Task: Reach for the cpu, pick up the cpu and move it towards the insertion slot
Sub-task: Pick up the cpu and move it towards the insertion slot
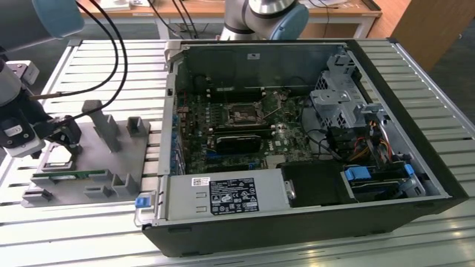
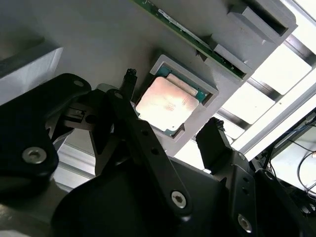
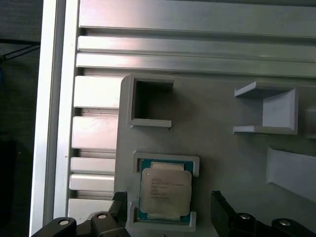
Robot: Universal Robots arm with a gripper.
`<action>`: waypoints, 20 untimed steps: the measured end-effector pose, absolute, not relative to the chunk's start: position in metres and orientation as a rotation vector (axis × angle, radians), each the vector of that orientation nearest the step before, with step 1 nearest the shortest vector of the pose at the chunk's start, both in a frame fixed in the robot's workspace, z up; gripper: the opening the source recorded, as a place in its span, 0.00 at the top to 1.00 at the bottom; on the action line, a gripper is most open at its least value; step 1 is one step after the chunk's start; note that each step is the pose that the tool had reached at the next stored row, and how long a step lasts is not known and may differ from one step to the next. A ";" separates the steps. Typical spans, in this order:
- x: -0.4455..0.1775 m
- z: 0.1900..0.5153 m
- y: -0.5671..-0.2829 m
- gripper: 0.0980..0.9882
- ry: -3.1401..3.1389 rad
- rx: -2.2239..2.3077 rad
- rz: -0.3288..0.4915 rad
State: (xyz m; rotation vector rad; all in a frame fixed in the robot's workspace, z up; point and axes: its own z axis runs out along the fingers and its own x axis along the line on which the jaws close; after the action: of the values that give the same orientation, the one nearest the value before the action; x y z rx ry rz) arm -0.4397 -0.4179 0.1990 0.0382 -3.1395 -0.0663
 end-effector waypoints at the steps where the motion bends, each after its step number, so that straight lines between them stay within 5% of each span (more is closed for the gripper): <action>1: -0.440 0.198 -0.418 0.25 -3.139 0.038 -0.066; 20: -0.441 0.182 -0.412 0.26 -3.135 0.034 -0.069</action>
State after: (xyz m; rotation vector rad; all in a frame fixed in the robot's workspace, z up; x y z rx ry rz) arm -0.4412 -0.4120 0.1823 0.0339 -3.1349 -0.0691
